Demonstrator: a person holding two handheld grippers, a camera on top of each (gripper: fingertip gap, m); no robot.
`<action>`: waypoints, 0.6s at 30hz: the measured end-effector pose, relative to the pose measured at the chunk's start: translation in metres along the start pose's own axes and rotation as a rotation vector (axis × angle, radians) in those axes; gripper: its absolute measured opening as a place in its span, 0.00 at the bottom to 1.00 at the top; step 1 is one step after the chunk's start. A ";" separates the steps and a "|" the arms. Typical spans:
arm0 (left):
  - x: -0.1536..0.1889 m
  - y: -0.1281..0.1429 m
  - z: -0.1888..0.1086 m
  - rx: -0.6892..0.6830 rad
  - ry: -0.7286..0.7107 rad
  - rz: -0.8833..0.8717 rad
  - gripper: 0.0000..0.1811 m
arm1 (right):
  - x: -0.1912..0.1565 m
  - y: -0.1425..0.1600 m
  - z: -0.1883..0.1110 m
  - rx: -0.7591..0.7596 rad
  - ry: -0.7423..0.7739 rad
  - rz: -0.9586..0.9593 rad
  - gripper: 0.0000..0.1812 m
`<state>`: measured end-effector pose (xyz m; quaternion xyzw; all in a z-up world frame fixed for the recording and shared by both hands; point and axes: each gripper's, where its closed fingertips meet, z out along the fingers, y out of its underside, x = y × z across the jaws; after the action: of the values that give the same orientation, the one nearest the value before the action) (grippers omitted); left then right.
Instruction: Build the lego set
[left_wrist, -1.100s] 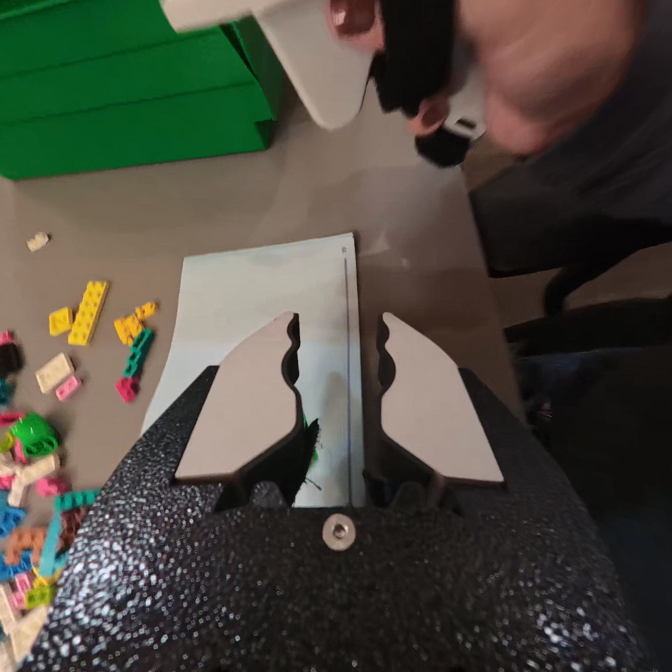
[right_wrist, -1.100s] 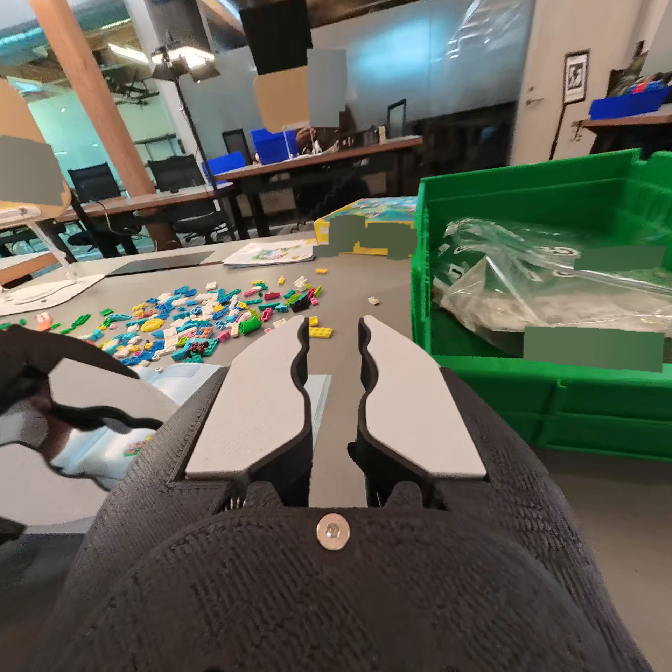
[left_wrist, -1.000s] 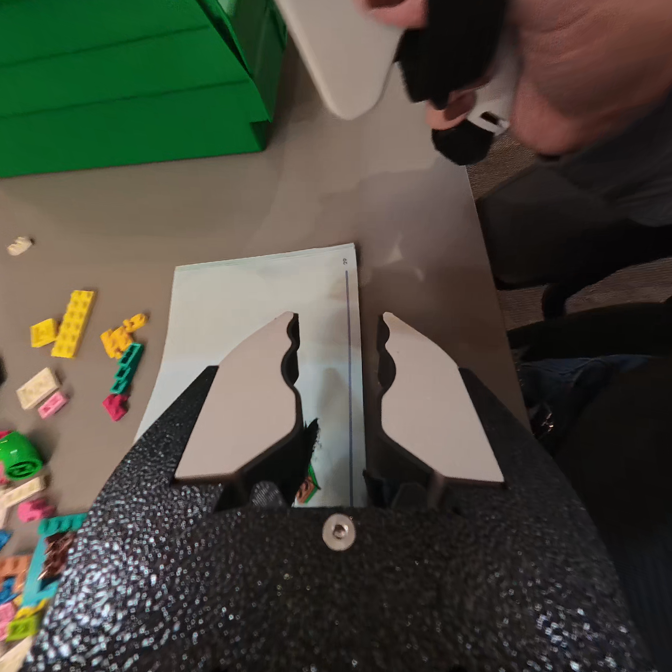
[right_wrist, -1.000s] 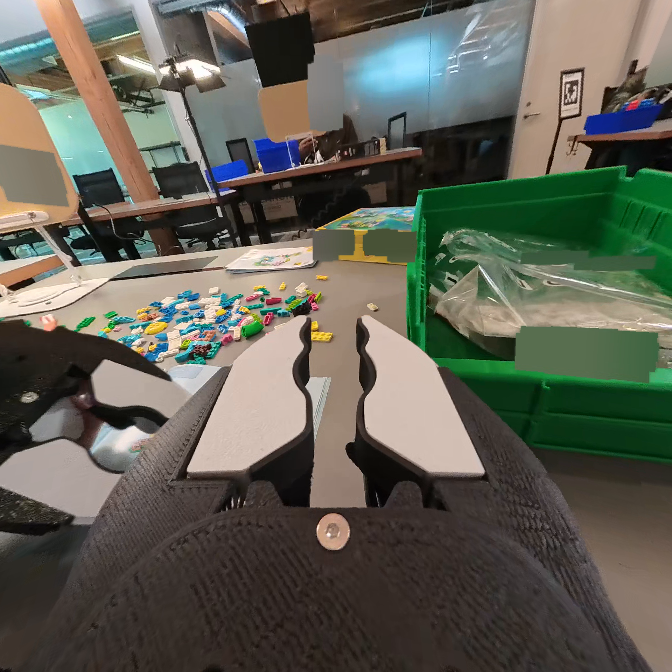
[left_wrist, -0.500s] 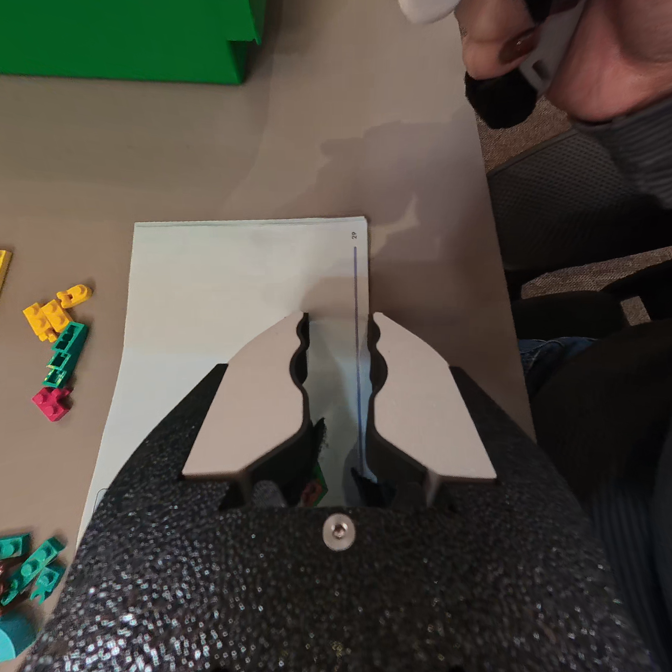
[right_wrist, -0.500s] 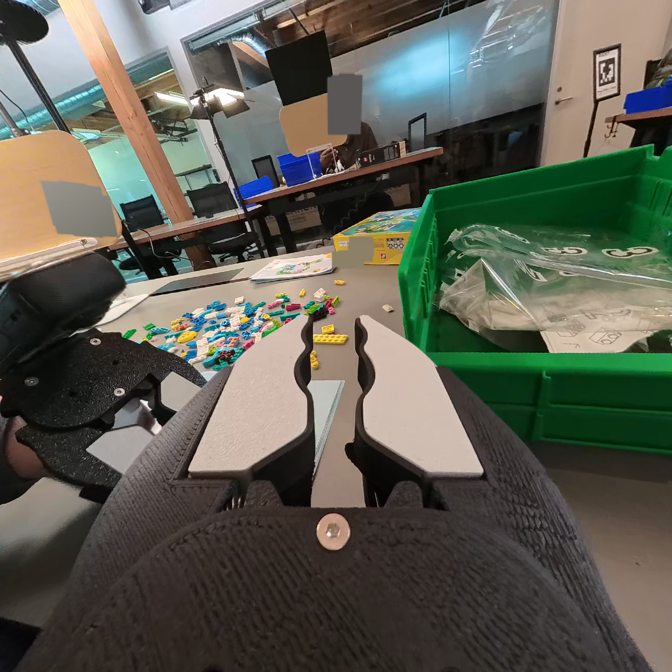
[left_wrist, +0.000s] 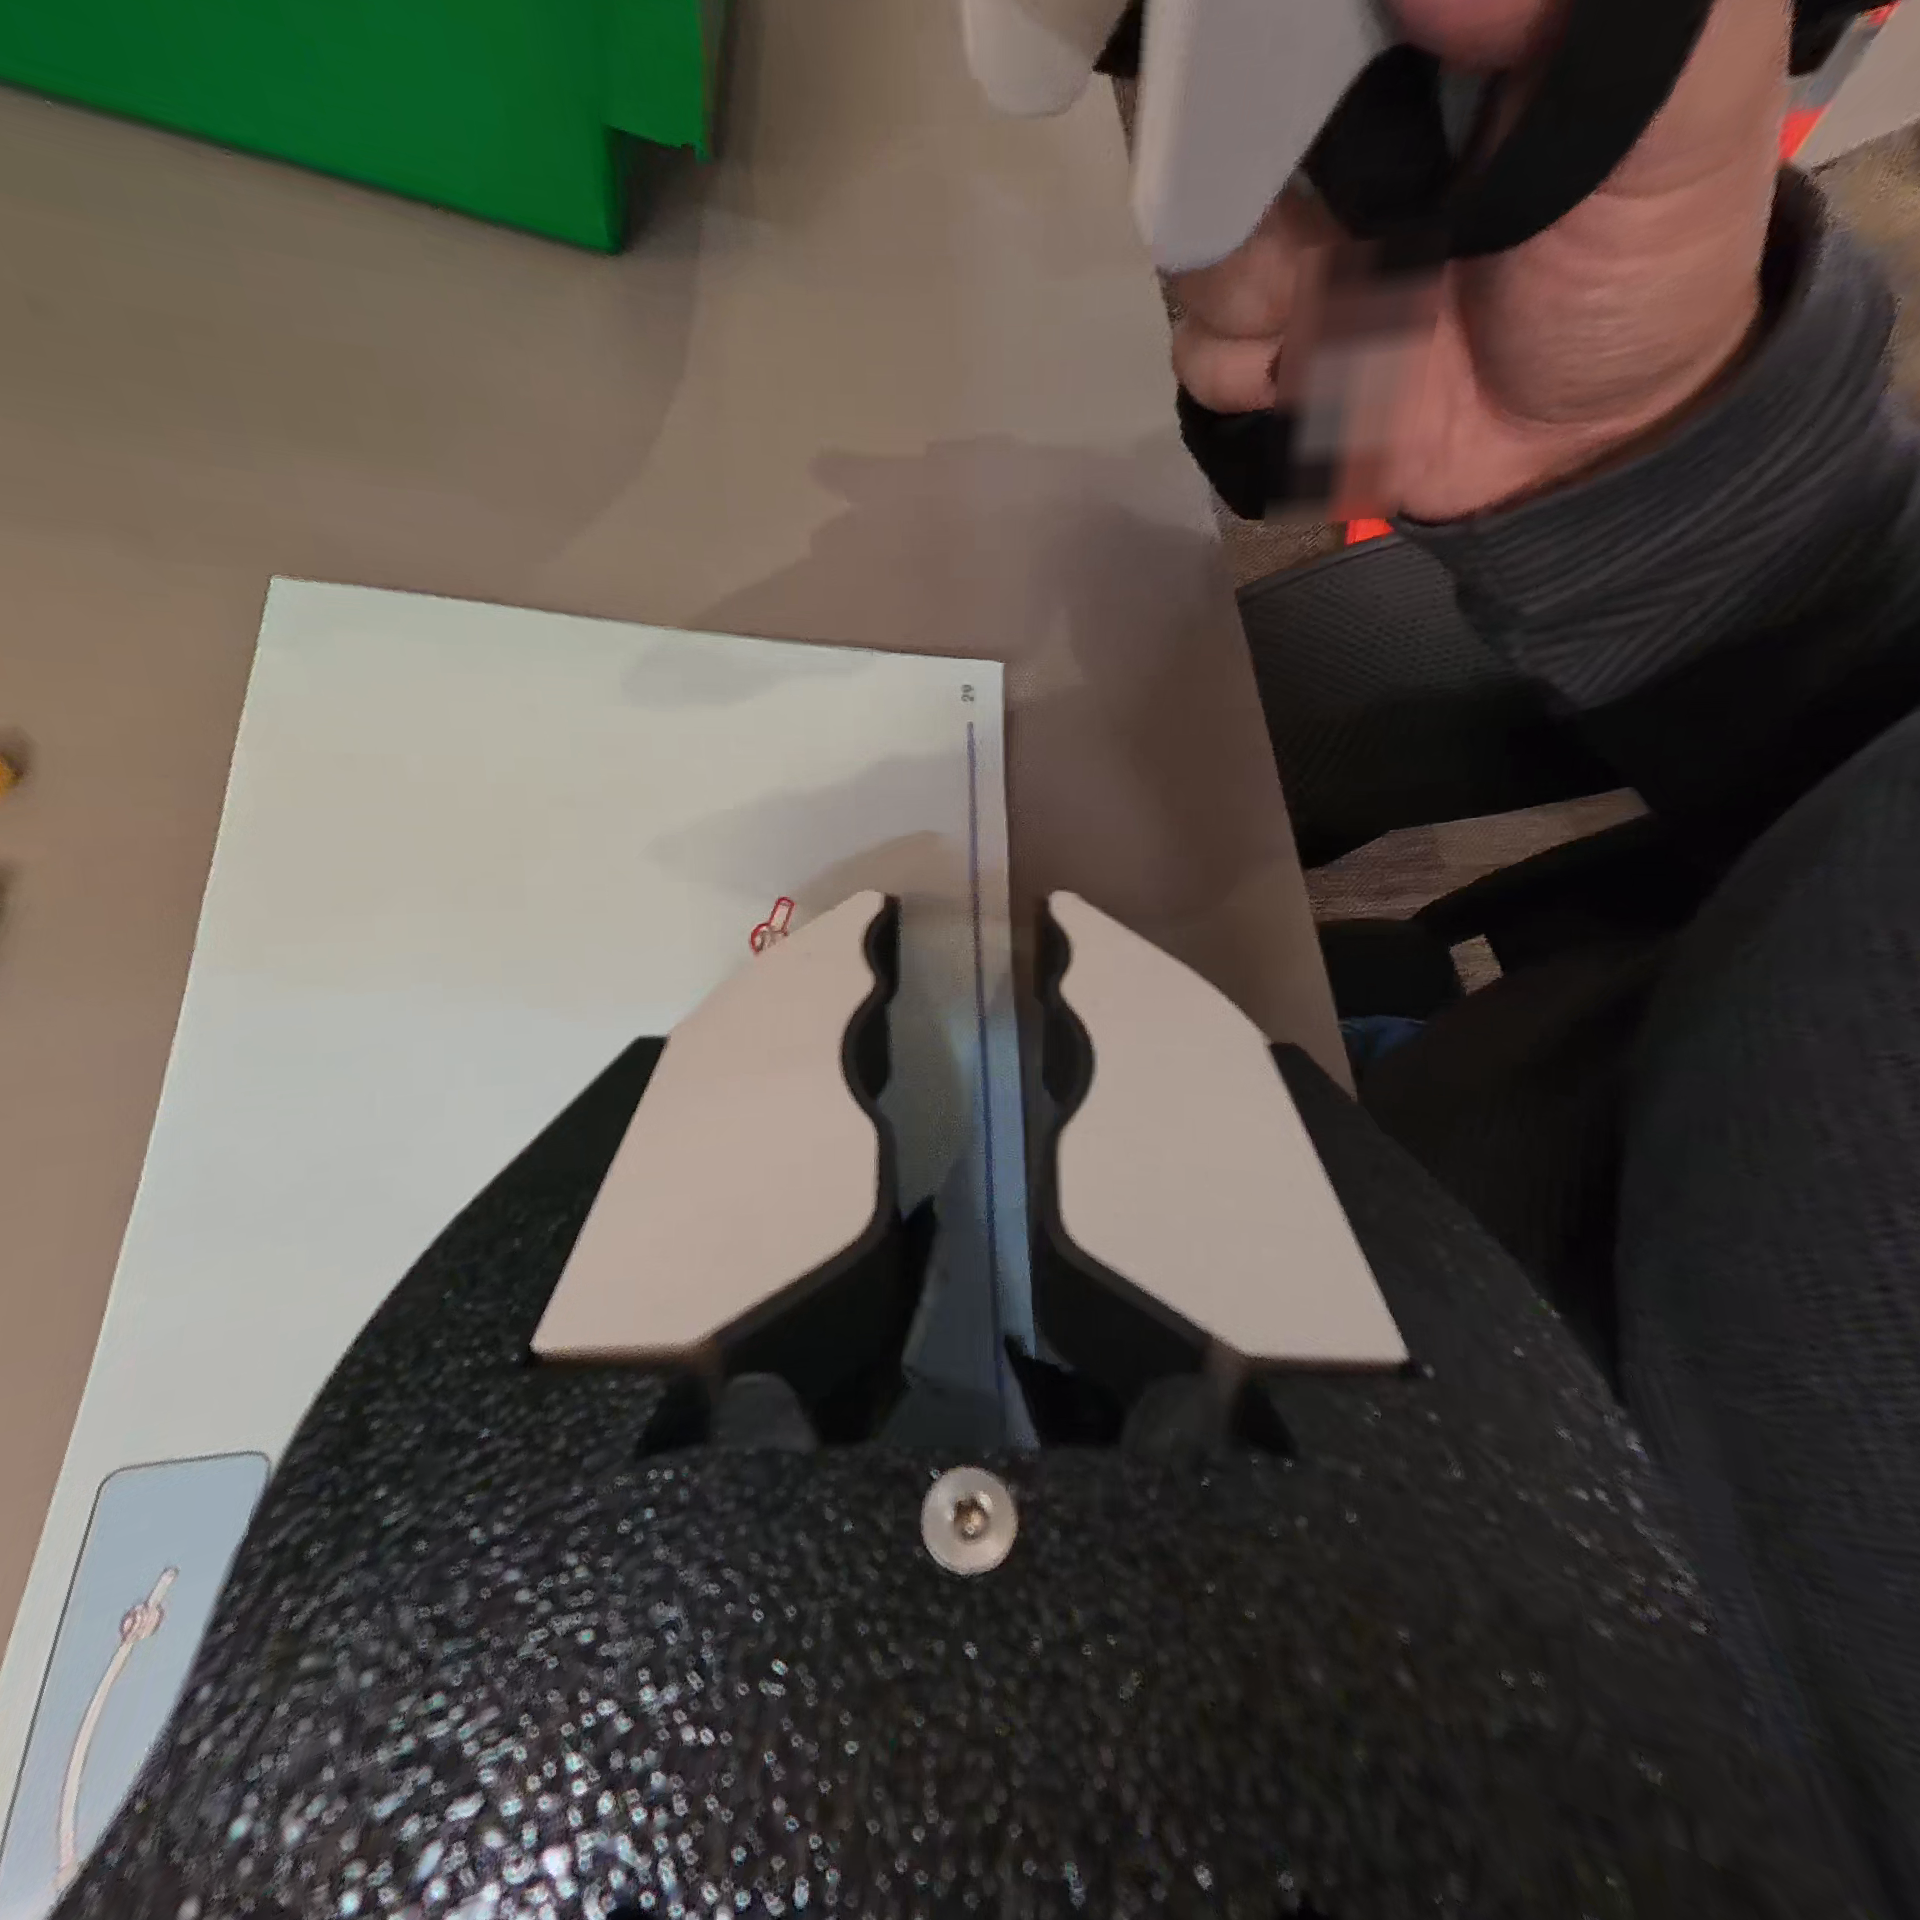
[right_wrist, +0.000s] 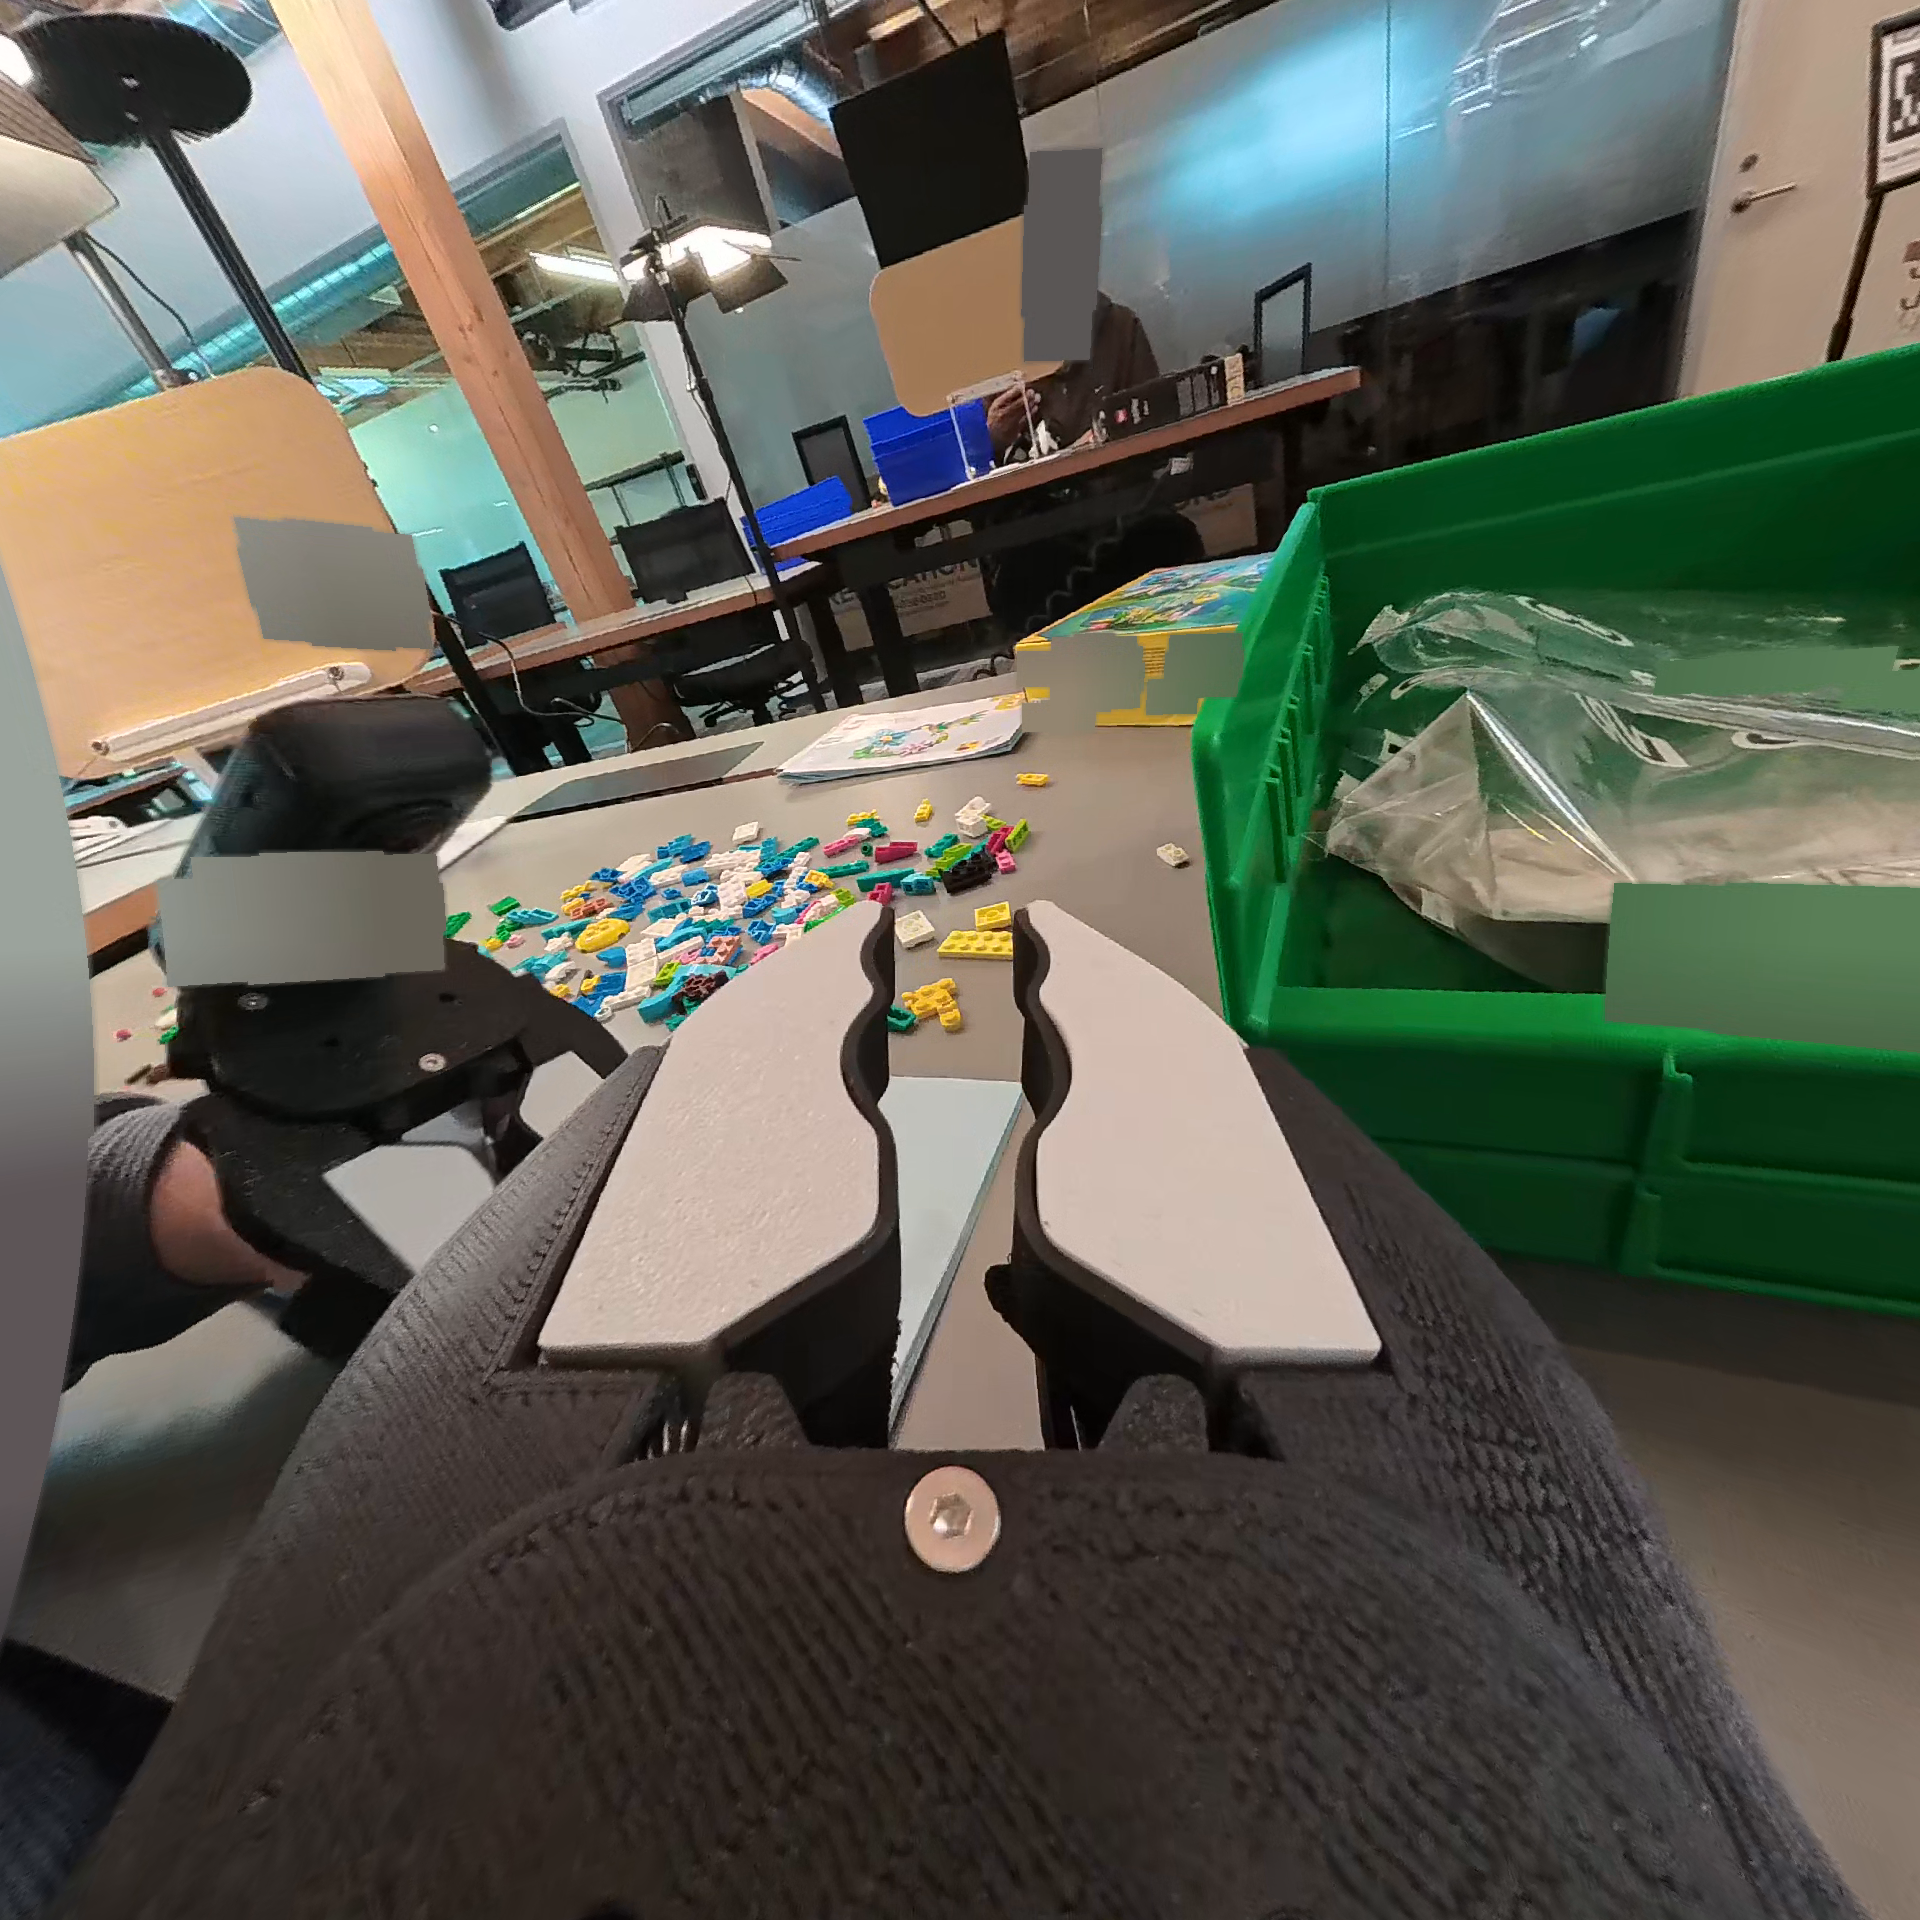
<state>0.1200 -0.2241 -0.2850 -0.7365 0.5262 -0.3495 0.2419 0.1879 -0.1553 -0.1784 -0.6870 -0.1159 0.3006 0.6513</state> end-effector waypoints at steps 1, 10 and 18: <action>0.001 -0.001 0.000 -0.006 -0.022 0.028 0.18 | 0.000 0.000 0.000 0.000 -0.001 0.002 0.11; -0.009 -0.023 0.017 -0.062 -0.320 0.316 0.23 | 0.004 0.001 -0.001 0.010 0.014 -0.007 0.11; -0.004 -0.017 0.025 -0.046 -0.204 0.215 0.13 | 0.007 0.003 -0.001 0.014 0.010 0.016 0.10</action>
<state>0.1484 -0.2149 -0.2895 -0.7128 0.5827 -0.2329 0.3133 0.1935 -0.1527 -0.1828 -0.6849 -0.1052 0.3033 0.6541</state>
